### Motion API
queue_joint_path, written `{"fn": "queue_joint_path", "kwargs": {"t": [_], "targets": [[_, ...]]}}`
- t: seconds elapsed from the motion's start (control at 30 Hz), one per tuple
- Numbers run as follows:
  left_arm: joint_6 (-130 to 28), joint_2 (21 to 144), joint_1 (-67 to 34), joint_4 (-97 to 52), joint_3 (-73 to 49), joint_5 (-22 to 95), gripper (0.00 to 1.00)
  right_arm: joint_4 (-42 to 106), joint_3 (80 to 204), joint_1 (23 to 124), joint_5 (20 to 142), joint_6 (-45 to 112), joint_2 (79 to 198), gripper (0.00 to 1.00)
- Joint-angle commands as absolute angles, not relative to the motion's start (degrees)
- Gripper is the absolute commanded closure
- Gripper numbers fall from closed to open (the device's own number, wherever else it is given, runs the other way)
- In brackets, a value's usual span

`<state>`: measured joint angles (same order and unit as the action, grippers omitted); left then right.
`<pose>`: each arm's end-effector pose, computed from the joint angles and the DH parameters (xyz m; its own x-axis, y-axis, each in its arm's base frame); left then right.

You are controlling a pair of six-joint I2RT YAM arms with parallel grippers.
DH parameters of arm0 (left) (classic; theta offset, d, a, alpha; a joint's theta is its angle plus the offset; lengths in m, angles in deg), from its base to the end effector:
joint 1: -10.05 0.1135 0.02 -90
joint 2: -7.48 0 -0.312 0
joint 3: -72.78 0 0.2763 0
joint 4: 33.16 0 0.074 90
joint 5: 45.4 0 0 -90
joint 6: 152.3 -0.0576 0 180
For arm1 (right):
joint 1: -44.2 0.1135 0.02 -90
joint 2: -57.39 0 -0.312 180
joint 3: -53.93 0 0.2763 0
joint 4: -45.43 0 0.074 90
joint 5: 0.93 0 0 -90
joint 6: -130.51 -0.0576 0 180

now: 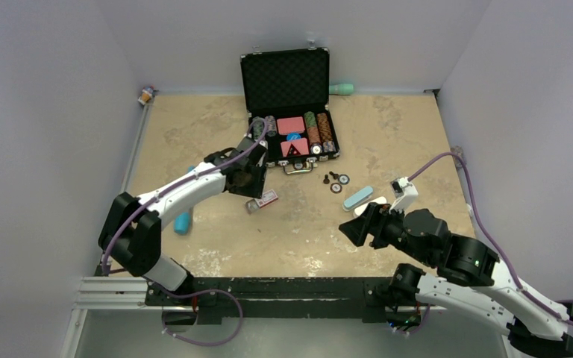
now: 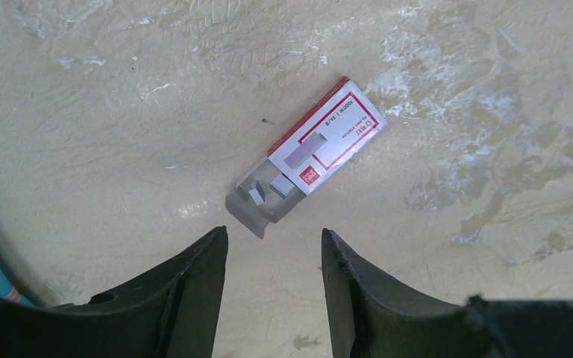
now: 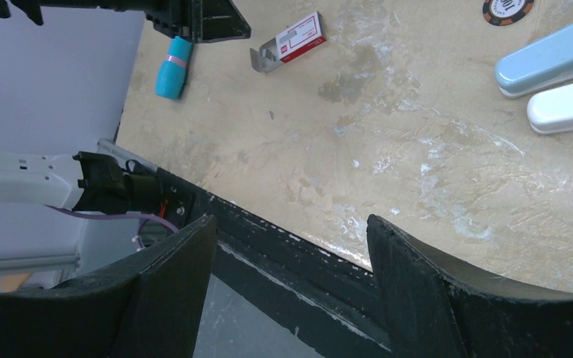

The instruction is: Unload the staples from the stapler

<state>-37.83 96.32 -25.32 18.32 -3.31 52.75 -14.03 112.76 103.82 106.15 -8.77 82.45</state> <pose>0.2821 -0.1902 0.2465 -0.8849 0.1253 -0.4486 0.1716 0.9831 -0.0639 0.0567 0.0634 0.3433 -0.6666 0.2955 -0.6844 -0.2845 0.7478 0.5999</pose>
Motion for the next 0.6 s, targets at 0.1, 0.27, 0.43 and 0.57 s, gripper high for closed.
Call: {"fn": "queue_joint_path", "kwargs": {"t": [0.1,0.27,0.43,0.57], "targets": [[-36.85,86.4,-25.54,21.84,-2.51,52.15,0.47,-12.29,114.82,103.94,105.18,-9.59,83.01,0.23],[-35.78,78.43,-25.47,25.23,-0.39,52.67,0.59,-9.4,114.36,103.97,102.82,-8.86,83.04,0.23],[-34.86,66.84,-25.45,28.85,2.6,51.41,0.58,-3.72,113.08,104.01,99.1,-8.58,84.47,0.24],[-35.57,58.2,-25.25,33.96,2.92,51.97,0.48,1.69,112.14,103.97,96.73,-8.32,87.87,0.24]]}}
